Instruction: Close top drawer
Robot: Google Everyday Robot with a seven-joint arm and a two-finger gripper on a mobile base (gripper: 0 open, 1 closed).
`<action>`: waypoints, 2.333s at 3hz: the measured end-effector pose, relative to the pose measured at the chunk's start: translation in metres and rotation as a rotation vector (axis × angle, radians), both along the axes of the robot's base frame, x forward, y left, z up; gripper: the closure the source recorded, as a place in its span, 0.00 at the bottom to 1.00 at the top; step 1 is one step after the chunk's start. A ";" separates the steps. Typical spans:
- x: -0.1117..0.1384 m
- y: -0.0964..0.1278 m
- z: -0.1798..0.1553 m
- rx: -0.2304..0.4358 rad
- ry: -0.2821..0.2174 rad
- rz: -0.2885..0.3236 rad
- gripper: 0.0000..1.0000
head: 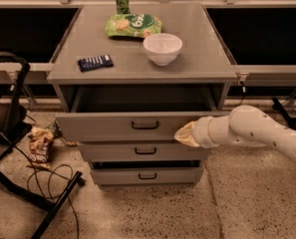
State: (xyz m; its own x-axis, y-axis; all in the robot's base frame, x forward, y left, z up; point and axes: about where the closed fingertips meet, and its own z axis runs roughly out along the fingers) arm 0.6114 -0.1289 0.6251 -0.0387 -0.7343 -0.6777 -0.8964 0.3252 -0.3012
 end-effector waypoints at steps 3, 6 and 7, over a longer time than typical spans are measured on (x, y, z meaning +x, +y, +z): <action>0.000 0.000 0.000 0.000 0.000 0.000 0.36; 0.000 0.000 0.000 0.000 0.000 0.000 0.00; -0.001 0.001 0.000 -0.002 0.001 0.002 0.26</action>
Offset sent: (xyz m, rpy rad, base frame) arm 0.0000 0.0000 0.0000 0.0000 0.0000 0.0000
